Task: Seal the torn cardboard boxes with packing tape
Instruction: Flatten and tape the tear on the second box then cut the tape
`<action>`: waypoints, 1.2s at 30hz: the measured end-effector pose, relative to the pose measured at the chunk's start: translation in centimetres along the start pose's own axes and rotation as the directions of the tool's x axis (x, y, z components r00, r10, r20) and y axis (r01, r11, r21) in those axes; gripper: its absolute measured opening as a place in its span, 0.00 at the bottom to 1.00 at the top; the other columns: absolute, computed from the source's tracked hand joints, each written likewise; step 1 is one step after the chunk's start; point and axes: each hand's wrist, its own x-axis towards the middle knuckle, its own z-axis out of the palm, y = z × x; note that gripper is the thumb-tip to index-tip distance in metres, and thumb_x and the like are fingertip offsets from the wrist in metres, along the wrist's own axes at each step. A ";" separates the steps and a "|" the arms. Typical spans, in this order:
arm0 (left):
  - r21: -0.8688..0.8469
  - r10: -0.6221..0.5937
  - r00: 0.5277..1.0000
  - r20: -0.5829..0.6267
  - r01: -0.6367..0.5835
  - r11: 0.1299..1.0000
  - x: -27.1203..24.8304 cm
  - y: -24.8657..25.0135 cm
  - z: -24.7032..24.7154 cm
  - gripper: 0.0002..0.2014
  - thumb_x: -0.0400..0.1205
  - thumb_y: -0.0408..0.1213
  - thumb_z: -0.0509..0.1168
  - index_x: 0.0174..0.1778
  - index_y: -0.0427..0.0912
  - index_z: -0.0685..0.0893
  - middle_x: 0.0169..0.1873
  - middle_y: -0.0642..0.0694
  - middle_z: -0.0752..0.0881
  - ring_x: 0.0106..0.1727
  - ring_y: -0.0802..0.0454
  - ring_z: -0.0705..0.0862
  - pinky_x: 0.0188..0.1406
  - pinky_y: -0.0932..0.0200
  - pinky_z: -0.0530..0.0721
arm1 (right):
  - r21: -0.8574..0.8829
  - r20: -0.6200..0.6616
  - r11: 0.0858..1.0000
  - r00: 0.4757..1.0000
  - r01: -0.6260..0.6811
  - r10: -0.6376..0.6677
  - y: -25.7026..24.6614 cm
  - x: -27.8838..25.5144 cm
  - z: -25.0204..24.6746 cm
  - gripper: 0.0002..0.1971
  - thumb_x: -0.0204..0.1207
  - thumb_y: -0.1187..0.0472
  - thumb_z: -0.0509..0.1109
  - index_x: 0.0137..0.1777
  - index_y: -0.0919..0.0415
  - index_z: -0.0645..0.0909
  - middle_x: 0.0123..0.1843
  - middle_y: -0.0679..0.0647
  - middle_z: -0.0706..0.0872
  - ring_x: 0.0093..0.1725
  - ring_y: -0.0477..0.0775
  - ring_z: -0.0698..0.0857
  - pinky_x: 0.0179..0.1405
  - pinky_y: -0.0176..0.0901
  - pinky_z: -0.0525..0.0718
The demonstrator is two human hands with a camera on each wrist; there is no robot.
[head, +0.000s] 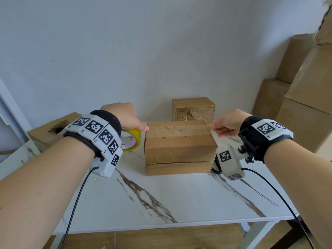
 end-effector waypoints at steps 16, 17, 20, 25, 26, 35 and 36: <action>-0.058 0.007 0.997 0.077 -0.003 0.998 1.2 -0.5 0.5 0.28 0.69 0.64 0.71 0.25 0.42 0.72 0.24 0.46 0.74 0.32 0.47 0.75 0.39 0.56 0.71 | -0.018 0.025 1.000 1.000 -0.013 0.014 -0.2 0.3 0.0 0.07 0.72 0.68 0.75 0.36 0.65 0.80 0.33 0.56 0.83 0.32 0.48 0.81 0.36 0.40 0.83; -0.060 0.008 0.997 0.076 -0.003 0.998 1.3 -0.5 0.6 0.28 0.69 0.64 0.71 0.25 0.42 0.72 0.25 0.46 0.75 0.33 0.47 0.76 0.39 0.56 0.71 | -0.016 0.023 1.000 1.000 -0.013 0.014 -0.2 0.3 0.0 0.06 0.72 0.68 0.75 0.37 0.65 0.80 0.33 0.56 0.83 0.32 0.48 0.81 0.36 0.40 0.83; -0.069 0.005 0.997 0.076 0.000 0.998 1.4 -0.5 0.9 0.28 0.68 0.64 0.71 0.25 0.42 0.73 0.25 0.46 0.75 0.33 0.47 0.76 0.39 0.56 0.72 | -0.018 0.023 1.000 0.999 -0.025 0.025 -0.1 0.2 0.0 0.07 0.71 0.68 0.76 0.37 0.65 0.80 0.34 0.56 0.83 0.32 0.48 0.81 0.35 0.40 0.83; -0.099 0.002 0.996 0.085 0.006 0.995 1.5 -0.5 1.2 0.28 0.70 0.64 0.71 0.31 0.37 0.79 0.25 0.42 0.75 0.33 0.47 0.75 0.38 0.56 0.71 | -0.012 0.029 0.999 0.999 -0.037 0.038 0.1 0.2 0.3 0.07 0.73 0.68 0.74 0.36 0.65 0.79 0.32 0.56 0.82 0.31 0.48 0.80 0.36 0.39 0.84; -0.108 0.001 0.996 0.086 0.009 0.994 1.5 -0.6 1.2 0.30 0.70 0.63 0.71 0.34 0.34 0.81 0.26 0.39 0.76 0.33 0.47 0.74 0.37 0.56 0.70 | -0.010 0.031 0.999 0.999 -0.040 0.040 0.1 0.2 0.3 0.07 0.73 0.68 0.74 0.36 0.65 0.79 0.32 0.56 0.82 0.31 0.48 0.80 0.37 0.39 0.83; -0.186 0.026 0.993 0.114 -0.005 0.982 1.6 -1.0 1.7 0.27 0.71 0.62 0.70 0.27 0.39 0.76 0.25 0.44 0.77 0.31 0.48 0.77 0.36 0.58 0.72 | 0.179 0.083 0.978 0.993 -0.104 0.090 1.5 -0.4 0.9 0.08 0.76 0.67 0.71 0.36 0.63 0.79 0.31 0.53 0.80 0.31 0.47 0.79 0.30 0.37 0.83; -0.177 0.027 0.993 0.116 -0.007 0.984 1.6 -0.9 1.7 0.27 0.71 0.63 0.70 0.27 0.39 0.77 0.25 0.44 0.78 0.31 0.48 0.77 0.36 0.58 0.72 | 0.170 0.087 0.979 0.991 -0.114 0.101 1.5 -0.4 1.0 0.08 0.76 0.67 0.71 0.36 0.63 0.79 0.32 0.53 0.80 0.31 0.47 0.79 0.28 0.37 0.83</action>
